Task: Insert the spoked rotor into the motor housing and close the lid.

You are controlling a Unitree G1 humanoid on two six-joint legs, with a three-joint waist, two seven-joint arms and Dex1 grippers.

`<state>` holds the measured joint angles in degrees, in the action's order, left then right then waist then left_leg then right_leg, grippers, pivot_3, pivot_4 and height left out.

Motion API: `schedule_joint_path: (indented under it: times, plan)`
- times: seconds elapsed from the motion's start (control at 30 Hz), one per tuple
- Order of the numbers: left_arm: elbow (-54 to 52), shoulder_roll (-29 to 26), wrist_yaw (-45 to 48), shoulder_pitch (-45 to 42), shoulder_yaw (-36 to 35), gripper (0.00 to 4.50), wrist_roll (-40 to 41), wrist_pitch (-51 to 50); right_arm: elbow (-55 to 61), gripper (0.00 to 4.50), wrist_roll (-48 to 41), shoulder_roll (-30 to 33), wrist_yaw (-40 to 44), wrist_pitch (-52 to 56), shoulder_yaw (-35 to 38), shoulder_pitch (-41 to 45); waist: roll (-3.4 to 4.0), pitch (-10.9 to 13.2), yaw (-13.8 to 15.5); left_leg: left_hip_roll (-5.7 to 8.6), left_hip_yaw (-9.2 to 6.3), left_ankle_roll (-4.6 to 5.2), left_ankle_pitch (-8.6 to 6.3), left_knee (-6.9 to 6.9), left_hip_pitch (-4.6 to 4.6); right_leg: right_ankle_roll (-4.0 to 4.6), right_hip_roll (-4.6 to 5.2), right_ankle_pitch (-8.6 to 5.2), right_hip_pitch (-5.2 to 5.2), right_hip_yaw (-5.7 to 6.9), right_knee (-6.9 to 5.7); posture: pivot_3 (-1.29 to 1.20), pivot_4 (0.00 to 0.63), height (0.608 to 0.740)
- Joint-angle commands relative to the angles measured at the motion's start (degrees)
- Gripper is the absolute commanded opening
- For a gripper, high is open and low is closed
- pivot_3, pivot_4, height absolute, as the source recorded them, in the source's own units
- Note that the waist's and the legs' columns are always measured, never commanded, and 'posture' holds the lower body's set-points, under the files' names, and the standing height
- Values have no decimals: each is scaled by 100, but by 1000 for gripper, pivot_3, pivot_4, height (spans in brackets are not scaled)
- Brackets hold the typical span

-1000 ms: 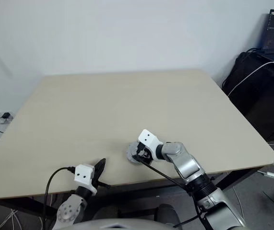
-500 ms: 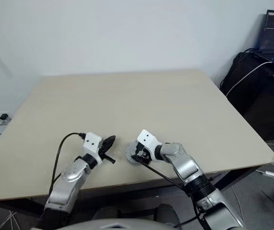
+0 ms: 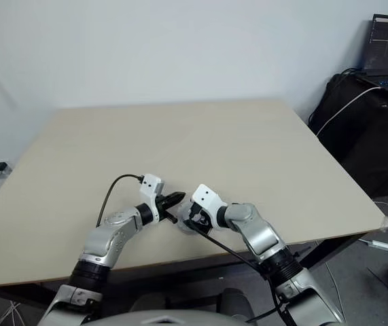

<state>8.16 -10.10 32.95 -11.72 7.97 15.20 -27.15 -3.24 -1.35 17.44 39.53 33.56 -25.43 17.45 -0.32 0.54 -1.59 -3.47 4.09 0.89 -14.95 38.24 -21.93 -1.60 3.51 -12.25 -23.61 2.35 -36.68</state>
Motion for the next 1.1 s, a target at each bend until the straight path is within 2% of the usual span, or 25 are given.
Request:
schedule_joint_path:
  times: [0.03, 0.4, 0.7, 0.77, 0.83, 1.1]
  plan:
    - [-68, 44, 194, -170, 102, 0, 110, -247, -211, 3277, 180, 31, -126, 207, -75, -62, -2, 1, -2, 0, -2, 0, 0, -1, 0, 0, 0, 0, -1, 0, 0, 0, 0, 740]
    - [-337, -320, 348, -10, 321, 0, 43, -928, -235, 3277, 190, -11, -134, 205, -109, -40, -1, 6, -15, 1, -23, -12, -7, -9, 8, 3, 0, -2, 0, -3, 0, 0, 0, 740]
    - [-395, -471, 335, 129, 296, 0, 31, -980, -232, 3277, 221, -17, -199, 221, -93, -63, 0, 7, -18, 2, -27, -15, -9, -19, 13, 7, 0, -4, 0, -3, 1, 0, 0, 740]
    - [-374, -463, 327, 153, 318, 0, 8, -948, -222, 4008, 221, -9, -252, 259, -46, -84, 0, 7, -18, 2, -28, -24, -14, -19, 13, 7, 1, -4, 0, -3, 1, 0, 0, 740]
    - [-354, -453, 318, 164, 342, 0, -15, -925, -212, 4454, 222, 4, -295, 292, -14, -100, 1, 7, -16, 3, -29, -26, -15, -19, 14, 7, 1, -4, 1, -3, 1, 0, 0, 740]
    - [-354, -401, 314, 199, 395, 0, -9, -901, 390, 4454, 108, 284, -296, 566, 168, -487, 6, 6, 35, 6, -30, -28, -16, -31, 13, 6, 3, -4, 8, -1, 28, 0, 0, 740]
